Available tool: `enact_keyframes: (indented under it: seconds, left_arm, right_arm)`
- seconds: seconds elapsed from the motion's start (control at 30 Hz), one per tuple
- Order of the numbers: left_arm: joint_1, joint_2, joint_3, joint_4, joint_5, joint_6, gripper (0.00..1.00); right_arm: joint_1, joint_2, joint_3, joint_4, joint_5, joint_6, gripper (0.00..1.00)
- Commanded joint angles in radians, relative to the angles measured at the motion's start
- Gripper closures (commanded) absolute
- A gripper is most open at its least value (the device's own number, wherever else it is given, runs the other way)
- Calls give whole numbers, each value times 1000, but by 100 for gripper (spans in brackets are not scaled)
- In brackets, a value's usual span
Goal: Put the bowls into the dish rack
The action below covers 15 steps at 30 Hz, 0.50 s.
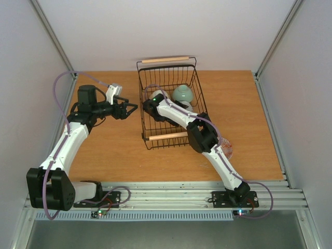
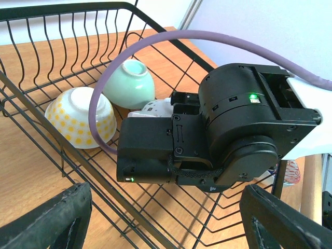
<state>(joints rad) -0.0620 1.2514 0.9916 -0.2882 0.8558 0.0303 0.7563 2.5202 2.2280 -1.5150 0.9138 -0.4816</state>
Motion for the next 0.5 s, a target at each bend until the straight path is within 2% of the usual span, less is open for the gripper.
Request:
enact_keyframes:
  seconds: [0.0, 0.47]
  left_arm:
    - [2, -8, 5, 33, -1, 0, 21]
    - [2, -10, 4, 32, -5, 2, 21]
  right_arm:
    - [-5, -10, 7, 10, -65, -18, 2]
    - [-6, -146, -73, 116, -252, -38, 1]
